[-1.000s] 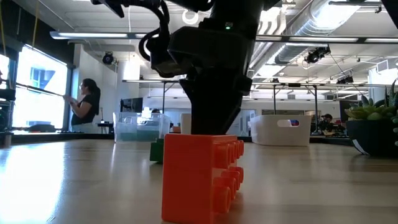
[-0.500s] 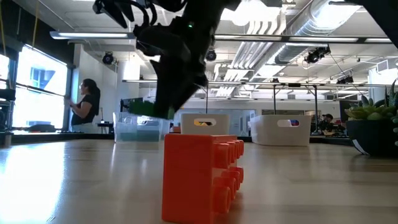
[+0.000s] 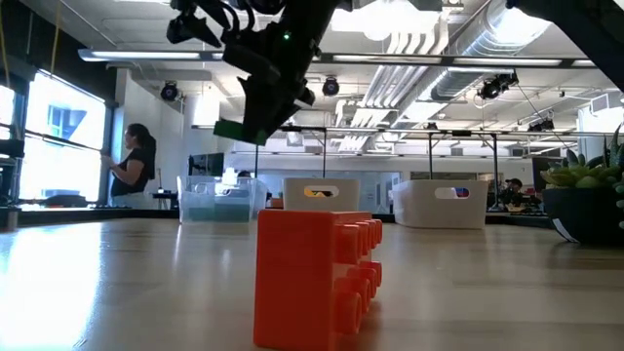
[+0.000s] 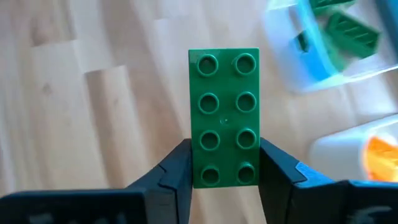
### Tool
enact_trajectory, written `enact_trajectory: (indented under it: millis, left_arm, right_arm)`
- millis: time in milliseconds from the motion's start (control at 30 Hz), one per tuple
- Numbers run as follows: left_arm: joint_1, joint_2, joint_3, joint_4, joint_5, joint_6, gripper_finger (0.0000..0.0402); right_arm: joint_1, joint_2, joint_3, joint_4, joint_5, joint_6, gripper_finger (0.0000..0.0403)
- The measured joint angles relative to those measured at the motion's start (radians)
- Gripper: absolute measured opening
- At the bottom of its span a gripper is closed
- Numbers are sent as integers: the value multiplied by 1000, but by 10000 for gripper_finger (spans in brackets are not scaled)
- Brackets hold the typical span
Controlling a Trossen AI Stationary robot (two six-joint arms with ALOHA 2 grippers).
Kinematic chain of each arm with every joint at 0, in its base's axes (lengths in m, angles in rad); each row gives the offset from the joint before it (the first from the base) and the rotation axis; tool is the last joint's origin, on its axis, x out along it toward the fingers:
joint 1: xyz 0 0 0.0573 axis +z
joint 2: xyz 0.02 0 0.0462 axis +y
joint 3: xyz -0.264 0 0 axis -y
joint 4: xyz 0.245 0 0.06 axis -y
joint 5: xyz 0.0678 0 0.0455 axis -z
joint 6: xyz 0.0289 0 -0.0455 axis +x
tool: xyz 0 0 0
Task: Sort & place blocks by color
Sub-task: Put the green game piece into the transparent bin
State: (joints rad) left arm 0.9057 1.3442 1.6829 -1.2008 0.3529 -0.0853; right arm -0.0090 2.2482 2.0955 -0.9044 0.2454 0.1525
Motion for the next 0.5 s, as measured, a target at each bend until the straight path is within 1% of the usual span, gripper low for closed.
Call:
enact_trajectory:
  millis: [167,333,500]
  left_arm:
    - [36,81,0,-1,103,33,211]
    - [66,170,0,-6,253,76,211]
    - [78,256,0,-14,326,103,211]
  right_arm:
    - [-34,0,36,-4,60,-30,112]
    - [-56,0,75,-28,113,-49,112]
    - [-62,0,116,-71,162,-49,112]
